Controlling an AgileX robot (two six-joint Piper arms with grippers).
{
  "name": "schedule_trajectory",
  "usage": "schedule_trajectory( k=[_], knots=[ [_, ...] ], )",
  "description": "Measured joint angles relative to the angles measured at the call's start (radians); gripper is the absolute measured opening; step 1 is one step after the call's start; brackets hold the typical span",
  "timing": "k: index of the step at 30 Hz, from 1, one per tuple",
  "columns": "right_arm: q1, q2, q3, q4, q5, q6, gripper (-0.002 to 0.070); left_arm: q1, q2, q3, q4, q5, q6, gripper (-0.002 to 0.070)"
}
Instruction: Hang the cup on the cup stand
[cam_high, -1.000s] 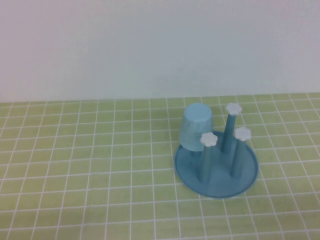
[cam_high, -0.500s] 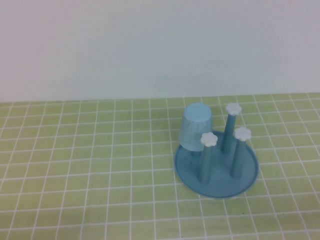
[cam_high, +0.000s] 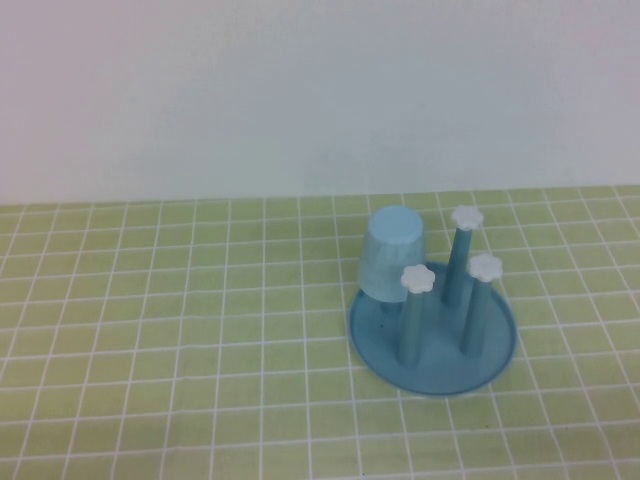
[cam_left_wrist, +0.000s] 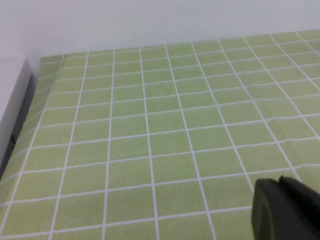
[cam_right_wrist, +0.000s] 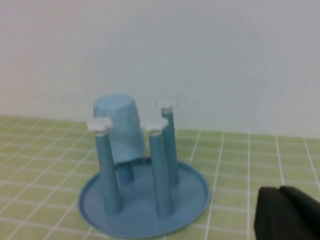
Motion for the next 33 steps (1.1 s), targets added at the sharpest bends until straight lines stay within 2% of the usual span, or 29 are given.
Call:
schedule_trajectory(
  k=[5, 7, 10, 14, 19, 33],
  knots=[
    [-0.041, -0.041, -0.015, -0.656, 0.067, 0.677, -0.0001, 0.000, 0.000, 0.000, -0.003, 0.000, 0.000, 0.0000],
    [-0.045, -0.082, -0.015, -0.876, 0.107, 0.854, -0.0001, 0.000, 0.000, 0.000, -0.003, 0.000, 0.000, 0.0000],
    [-0.047, -0.123, -0.003, -1.081, 0.121, 1.056, -0.0001, 0.000, 0.000, 0.000, -0.003, 0.000, 0.000, 0.0000],
    [-0.047, -0.129, 0.003, -1.256, 0.140, 1.255, -0.0001, 0.000, 0.000, 0.000, -0.003, 0.000, 0.000, 0.0000],
    [-0.047, -0.129, 0.003, -1.354, 0.139, 1.319, -0.0001, 0.000, 0.000, 0.000, -0.003, 0.000, 0.000, 0.0000],
    [-0.047, -0.129, 0.003, -1.368, 0.139, 1.323, -0.0001, 0.000, 0.000, 0.000, -0.003, 0.000, 0.000, 0.0000]
  ],
)
